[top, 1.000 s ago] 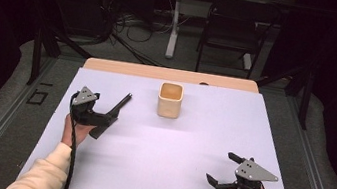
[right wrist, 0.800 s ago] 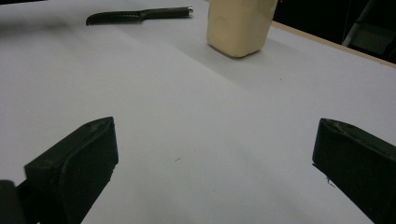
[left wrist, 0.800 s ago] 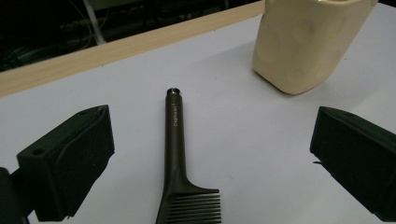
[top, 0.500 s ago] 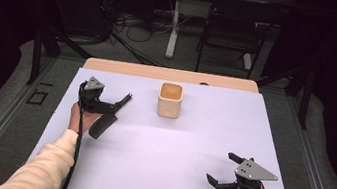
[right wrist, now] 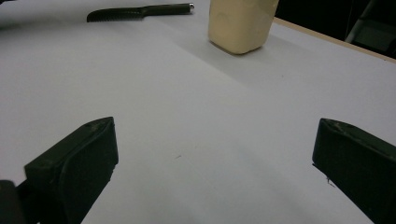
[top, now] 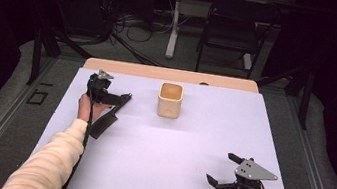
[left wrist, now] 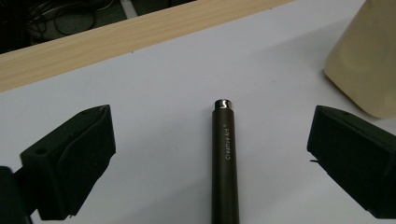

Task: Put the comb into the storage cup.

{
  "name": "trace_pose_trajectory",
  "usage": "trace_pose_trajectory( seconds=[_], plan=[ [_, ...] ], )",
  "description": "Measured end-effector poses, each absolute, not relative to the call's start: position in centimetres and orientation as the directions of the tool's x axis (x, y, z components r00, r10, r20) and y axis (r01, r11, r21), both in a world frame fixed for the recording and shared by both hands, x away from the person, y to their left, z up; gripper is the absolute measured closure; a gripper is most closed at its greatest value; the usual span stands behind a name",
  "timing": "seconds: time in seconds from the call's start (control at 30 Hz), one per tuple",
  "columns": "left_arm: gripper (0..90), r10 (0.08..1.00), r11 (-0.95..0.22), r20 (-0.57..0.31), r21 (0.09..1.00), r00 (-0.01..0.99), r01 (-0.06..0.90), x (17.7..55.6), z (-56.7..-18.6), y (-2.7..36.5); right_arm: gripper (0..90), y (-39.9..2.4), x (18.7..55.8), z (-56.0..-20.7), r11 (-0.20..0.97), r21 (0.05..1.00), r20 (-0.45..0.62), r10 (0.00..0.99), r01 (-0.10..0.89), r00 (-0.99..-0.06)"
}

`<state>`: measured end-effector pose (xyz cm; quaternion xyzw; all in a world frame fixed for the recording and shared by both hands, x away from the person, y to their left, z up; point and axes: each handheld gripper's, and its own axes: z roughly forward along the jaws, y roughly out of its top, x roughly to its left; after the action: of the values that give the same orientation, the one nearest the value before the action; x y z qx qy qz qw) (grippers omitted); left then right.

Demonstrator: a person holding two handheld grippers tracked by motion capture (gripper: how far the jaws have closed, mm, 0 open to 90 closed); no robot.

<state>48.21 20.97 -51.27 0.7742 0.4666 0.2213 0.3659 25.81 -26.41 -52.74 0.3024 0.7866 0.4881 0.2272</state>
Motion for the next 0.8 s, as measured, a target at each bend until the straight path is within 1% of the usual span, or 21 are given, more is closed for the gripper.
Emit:
trace_pose_trajectory(
  seconds=[0.03,0.07,0.1,0.13,0.23,0.27,0.3,0.33,0.37,0.4,0.43,0.63,0.67,0.7,0.8],
  plan=[
    [7.2,0.887,-0.298,0.003,0.768,0.461,0.567,48.4,-51.3,20.8,0.0,-26.4,25.8,-52.7,0.340,0.905,-0.061,0.697,0.255,-0.714],
    [18.6,0.890,-0.297,0.008,0.768,0.456,0.567,48.4,-51.4,20.8,0.0,-26.5,25.8,-52.7,0.342,0.905,-0.062,0.698,0.255,-0.714],
    [18.6,0.890,-0.300,0.013,0.768,0.455,0.565,48.6,-51.4,20.7,0.0,-26.5,25.8,-52.7,0.342,0.905,-0.062,0.698,0.255,-0.714],
    [22.1,0.891,-0.302,0.016,0.767,0.454,0.566,48.7,-51.5,20.6,0.0,-26.4,25.8,-52.8,0.340,0.905,-0.061,0.698,0.256,-0.713],
    [37.2,0.892,-0.304,0.017,0.763,0.452,0.571,49.1,-51.8,20.1,0.0,-26.4,25.8,-52.8,0.343,0.904,-0.062,0.696,0.255,-0.715],
    [46.4,0.892,-0.309,0.019,0.756,0.452,0.578,49.2,-51.9,19.9,0.0,-26.4,25.8,-52.8,0.342,0.904,-0.061,0.696,0.256,-0.715],
    [49.3,0.891,-0.312,0.017,0.749,0.454,0.584,49.4,-52.1,19.7,0.0,-26.4,25.8,-52.8,0.341,0.904,-0.061,0.696,0.256,-0.715],
    [54.5,0.891,-0.312,0.017,0.749,0.454,0.584,49.4,-52.1,19.7,0.0,-26.4,25.8,-52.8,0.341,0.904,-0.061,0.696,0.256,-0.715],
    [54.5,0.891,-0.310,0.009,0.744,0.455,0.592,49.5,-52.2,19.6,0.0,-26.4,25.8,-52.8,0.342,0.904,-0.060,0.696,0.256,-0.715],
    [61.3,0.890,-0.309,0.001,0.736,0.455,0.602,49.7,-52.3,19.5,0.0,-26.4,25.8,-52.7,0.341,0.904,-0.059,0.695,0.256,-0.716],
    [64.9,0.893,-0.303,-0.004,0.733,0.450,0.609,49.9,-52.4,19.4,0.0,-26.4,25.8,-52.7,0.343,0.904,-0.059,0.695,0.257,-0.717],
    [80.6,0.905,-0.273,-0.028,0.728,0.425,0.629,50.4,-52.7,19.4,0.0,-26.4,25.8,-52.7,0.344,0.904,-0.061,0.689,0.252,-0.722],
    [85.3,0.909,-0.261,-0.039,0.723,0.415,0.640,50.5,-52.9,19.5,0.0,-26.3,25.8,-52.8,0.346,0.904,-0.062,0.687,0.250,-0.724],
    [88.0,0.909,-0.261,-0.039,0.723,0.415,0.640,50.5,-52.9,19.5,0.0,-26.3,25.8,-52.8,0.346,0.904,-0.062,0.687,0.250,-0.724],
    [89.9,0.917,-0.244,-0.049,0.717,0.396,0.653,50.7,-53.2,19.4,0.0,-26.3,25.8,-52.8,0.347,0.904,-0.064,0.686,0.250,-0.725]
  ],
)
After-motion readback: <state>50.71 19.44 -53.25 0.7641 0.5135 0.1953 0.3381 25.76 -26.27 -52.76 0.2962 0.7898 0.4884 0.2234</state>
